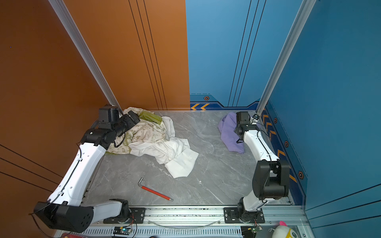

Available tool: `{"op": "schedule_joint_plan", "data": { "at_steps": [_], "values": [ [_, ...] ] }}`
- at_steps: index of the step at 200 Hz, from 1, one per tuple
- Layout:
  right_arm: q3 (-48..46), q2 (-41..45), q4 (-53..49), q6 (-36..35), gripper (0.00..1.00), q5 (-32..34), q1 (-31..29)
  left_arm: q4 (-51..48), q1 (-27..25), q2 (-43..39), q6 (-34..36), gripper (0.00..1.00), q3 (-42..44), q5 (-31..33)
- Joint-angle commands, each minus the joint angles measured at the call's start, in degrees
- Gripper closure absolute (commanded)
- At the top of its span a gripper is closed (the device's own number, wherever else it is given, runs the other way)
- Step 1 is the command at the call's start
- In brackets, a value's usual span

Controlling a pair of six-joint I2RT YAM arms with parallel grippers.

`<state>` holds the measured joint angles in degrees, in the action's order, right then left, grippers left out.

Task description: Pick out a specific cloth from the pile

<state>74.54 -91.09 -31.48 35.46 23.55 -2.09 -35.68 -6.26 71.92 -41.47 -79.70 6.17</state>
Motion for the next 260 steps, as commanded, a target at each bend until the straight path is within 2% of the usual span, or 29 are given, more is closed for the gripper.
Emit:
{"op": "schedule_joint_plan", "data": {
  "at_steps": [1,63,117,200,260],
  "values": [
    [3.3,-3.0,2.7,-3.5,0.16,-3.8,-1.6,0.4,0.6,-1.2,0.7,0.02,0.3,-0.7],
    [3.1,-10.6,-0.3,-1.1,0.15,-14.5,-1.9,0.5,0.7,-2.3,0.9,0.02,1.3,-0.7],
    [-3.1,-13.8,-0.9,4.1,0.12,-20.1,0.1,0.4,1.3,-2.8,1.7,0.01,1.7,-1.1],
    [-8.9,-16.1,-0.9,9.3,0.13,-23.8,1.8,0.4,2.4,-3.0,1.9,0.01,2.4,-1.9],
    [-10.1,-14.8,-0.9,10.8,0.13,-25.1,2.6,0.5,3.0,-3.1,2.3,0.01,3.3,-2.1]
  ]
}}
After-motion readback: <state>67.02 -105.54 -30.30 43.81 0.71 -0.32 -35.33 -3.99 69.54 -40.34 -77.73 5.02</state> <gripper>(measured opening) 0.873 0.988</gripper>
